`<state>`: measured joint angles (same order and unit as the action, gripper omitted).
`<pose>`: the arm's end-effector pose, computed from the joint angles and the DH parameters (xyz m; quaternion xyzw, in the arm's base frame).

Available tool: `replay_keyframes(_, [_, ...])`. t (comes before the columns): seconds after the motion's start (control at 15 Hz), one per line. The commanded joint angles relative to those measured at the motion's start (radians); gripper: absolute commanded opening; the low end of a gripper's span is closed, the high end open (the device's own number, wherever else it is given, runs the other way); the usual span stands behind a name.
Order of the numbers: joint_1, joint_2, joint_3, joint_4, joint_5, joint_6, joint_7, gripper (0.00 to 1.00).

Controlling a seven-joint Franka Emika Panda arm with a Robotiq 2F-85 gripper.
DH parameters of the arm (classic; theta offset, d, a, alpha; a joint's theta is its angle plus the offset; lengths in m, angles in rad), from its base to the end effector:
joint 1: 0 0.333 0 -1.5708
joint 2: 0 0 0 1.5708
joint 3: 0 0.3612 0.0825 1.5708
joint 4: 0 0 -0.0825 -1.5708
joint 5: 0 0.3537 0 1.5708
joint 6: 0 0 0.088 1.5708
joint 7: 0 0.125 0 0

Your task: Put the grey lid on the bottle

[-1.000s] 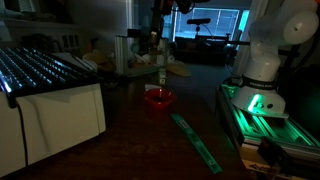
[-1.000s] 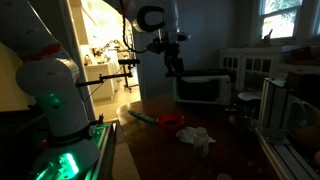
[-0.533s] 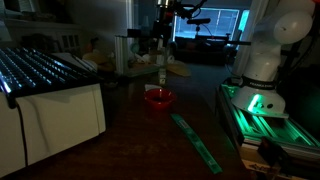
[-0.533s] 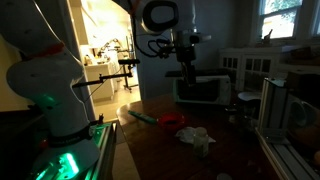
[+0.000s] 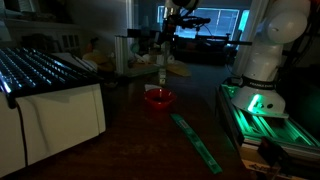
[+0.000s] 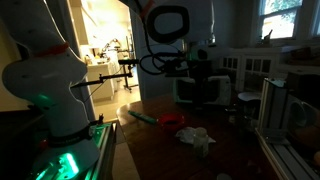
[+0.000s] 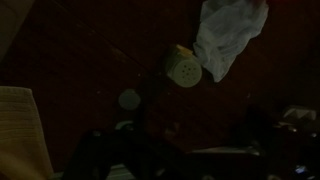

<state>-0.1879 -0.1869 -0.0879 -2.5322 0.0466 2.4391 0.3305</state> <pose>0.4079 -0.1152 0.3983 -0.9480 0.3140 -0.0457 0.0253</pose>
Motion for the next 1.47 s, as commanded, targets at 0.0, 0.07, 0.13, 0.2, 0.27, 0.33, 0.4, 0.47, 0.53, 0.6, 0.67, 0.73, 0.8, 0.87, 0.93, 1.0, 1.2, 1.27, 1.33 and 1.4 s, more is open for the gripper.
replay_keyframes(0.0, [-0.037, 0.088, -0.041, 0.012, -0.001, 0.094, 0.067, 1.00])
replay_keyframes(0.07, [-0.042, 0.114, -0.056, 0.015, 0.013, 0.123, 0.063, 1.00])
replay_keyframes(0.13, [-0.046, 0.131, -0.066, 0.019, 0.013, 0.143, 0.066, 1.00])
replay_keyframes(0.2, [-0.046, 0.161, -0.077, 0.019, 0.030, 0.179, 0.054, 1.00])
replay_keyframes(0.27, [-0.045, 0.179, -0.085, 0.023, 0.041, 0.196, 0.051, 1.00])
replay_keyframes(0.33, [-0.042, 0.205, -0.091, 0.022, 0.055, 0.232, 0.043, 1.00])
replay_keyframes(0.4, [-0.037, 0.231, -0.095, 0.026, 0.080, 0.263, 0.034, 1.00])
replay_keyframes(0.47, [-0.031, 0.265, -0.094, 0.036, 0.113, 0.274, 0.015, 1.00])
replay_keyframes(0.53, [-0.025, 0.282, -0.088, 0.049, 0.149, 0.259, -0.006, 1.00])
replay_keyframes(0.6, [-0.029, 0.221, -0.100, 0.015, 0.090, 0.243, 0.027, 1.00])
replay_keyframes(0.67, [-0.023, 0.243, -0.100, 0.024, 0.110, 0.244, 0.017, 1.00])
replay_keyframes(0.73, [-0.019, 0.259, -0.099, 0.032, 0.119, 0.244, 0.016, 1.00])
replay_keyframes(0.8, [-0.018, 0.269, -0.098, 0.039, 0.122, 0.244, 0.015, 1.00])
replay_keyframes(0.87, [-0.017, 0.273, -0.098, 0.043, 0.123, 0.244, 0.015, 1.00])
replay_keyframes(0.93, [-0.017, 0.273, -0.098, 0.045, 0.123, 0.244, 0.015, 1.00])
replay_keyframes(1.0, [-0.014, 0.306, -0.098, 0.059, 0.118, 0.255, 0.041, 1.00])
replay_keyframes(1.2, [-0.011, 0.344, -0.102, 0.063, 0.125, 0.272, 0.058, 1.00])
replay_keyframes(1.27, [-0.013, 0.360, -0.103, 0.067, 0.134, 0.273, 0.055, 1.00])
replay_keyframes(1.33, [-0.013, 0.379, -0.106, 0.072, 0.132, 0.281, 0.064, 1.00])
replay_keyframes(1.4, [-0.012, 0.397, -0.111, 0.078, 0.129, 0.289, 0.071, 1.00])
